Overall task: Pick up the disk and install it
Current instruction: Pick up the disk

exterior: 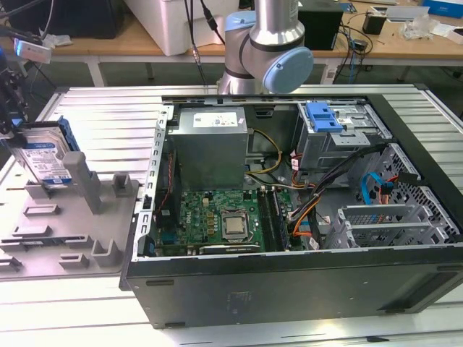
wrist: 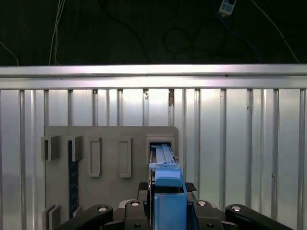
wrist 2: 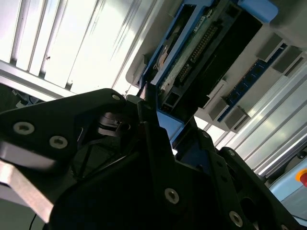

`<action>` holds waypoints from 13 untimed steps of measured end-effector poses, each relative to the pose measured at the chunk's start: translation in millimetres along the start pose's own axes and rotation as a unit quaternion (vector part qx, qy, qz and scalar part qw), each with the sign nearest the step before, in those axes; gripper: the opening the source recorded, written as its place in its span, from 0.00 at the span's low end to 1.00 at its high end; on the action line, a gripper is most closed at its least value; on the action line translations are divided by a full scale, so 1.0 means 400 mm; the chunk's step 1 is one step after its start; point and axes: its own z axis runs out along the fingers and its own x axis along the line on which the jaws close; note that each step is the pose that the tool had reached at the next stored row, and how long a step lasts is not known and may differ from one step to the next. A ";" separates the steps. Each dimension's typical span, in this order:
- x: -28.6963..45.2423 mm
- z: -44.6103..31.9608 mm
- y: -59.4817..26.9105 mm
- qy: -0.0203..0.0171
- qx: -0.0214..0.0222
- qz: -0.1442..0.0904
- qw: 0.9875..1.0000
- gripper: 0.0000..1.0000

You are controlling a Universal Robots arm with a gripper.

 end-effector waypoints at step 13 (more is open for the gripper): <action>0.002 -0.035 0.000 0.000 0.000 0.000 1.000 0.36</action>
